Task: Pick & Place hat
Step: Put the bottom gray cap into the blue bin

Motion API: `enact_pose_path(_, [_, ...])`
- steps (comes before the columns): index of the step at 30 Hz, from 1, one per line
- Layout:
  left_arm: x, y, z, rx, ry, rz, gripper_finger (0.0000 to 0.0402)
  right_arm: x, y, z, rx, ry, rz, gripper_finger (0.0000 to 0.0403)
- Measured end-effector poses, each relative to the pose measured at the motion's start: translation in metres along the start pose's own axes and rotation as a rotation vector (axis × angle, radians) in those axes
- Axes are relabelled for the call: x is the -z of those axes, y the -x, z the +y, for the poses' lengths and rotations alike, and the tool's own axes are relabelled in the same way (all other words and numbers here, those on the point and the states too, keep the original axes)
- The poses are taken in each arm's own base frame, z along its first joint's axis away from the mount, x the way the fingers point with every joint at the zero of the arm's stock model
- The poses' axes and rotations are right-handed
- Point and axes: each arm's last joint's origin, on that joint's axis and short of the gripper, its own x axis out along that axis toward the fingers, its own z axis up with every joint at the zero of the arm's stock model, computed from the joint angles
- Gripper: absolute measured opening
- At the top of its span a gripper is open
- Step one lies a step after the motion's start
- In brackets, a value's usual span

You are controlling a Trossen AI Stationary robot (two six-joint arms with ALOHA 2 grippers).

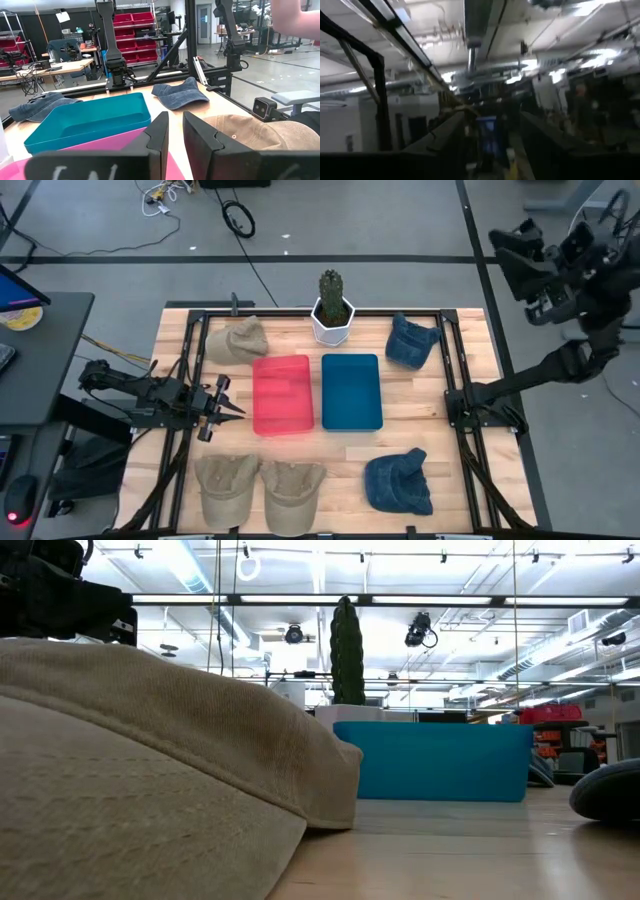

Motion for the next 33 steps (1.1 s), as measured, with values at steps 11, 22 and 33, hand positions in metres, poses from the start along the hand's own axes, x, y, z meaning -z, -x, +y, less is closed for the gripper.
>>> enact_pose_path(11, [0.0,0.0,0.0,0.0,0.0,0.0,0.006,0.042,0.013,0.001,-0.132,-0.098,0.669,0.0194])
enact_pose_path(22, [0.0,0.0,0.0,0.0,0.0,0.0,0.006,0.091,0.01,-0.005,-0.013,-0.157,1.073,0.0194])
enact_pose_path(33, [0.0,0.0,0.0,0.0,0.0,0.0,0.006,0.149,-0.017,-0.005,0.05,-0.43,1.195,0.0194])
